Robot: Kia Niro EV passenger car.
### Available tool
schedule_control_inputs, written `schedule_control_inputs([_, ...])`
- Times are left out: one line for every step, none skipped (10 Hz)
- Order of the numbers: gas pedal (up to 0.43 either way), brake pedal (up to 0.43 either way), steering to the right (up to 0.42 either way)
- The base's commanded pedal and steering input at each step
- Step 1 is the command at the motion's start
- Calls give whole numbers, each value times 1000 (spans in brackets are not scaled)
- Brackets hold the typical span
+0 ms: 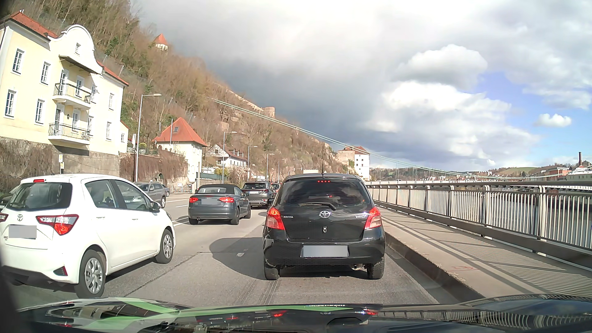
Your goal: Follow the waypoints while adhering to traffic rules and regulations
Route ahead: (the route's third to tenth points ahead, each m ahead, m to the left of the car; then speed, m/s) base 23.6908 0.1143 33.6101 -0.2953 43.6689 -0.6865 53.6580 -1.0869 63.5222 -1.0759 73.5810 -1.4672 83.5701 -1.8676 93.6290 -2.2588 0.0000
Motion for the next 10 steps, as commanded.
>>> schedule_control_inputs([0, 232, 0])
schedule_control_inputs([0, 232, 0])
schedule_control_inputs([0, 232, 0])
schedule_control_inputs([0, 232, 0])
schedule_control_inputs([0, 232, 0])
schedule_control_inputs([0, 232, 0])
schedule_control_inputs([0, 232, 0])
schedule_control_inputs([0, 232, 0])
schedule_control_inputs([0, 232, 0])
schedule_control_inputs([0, 232, 0])
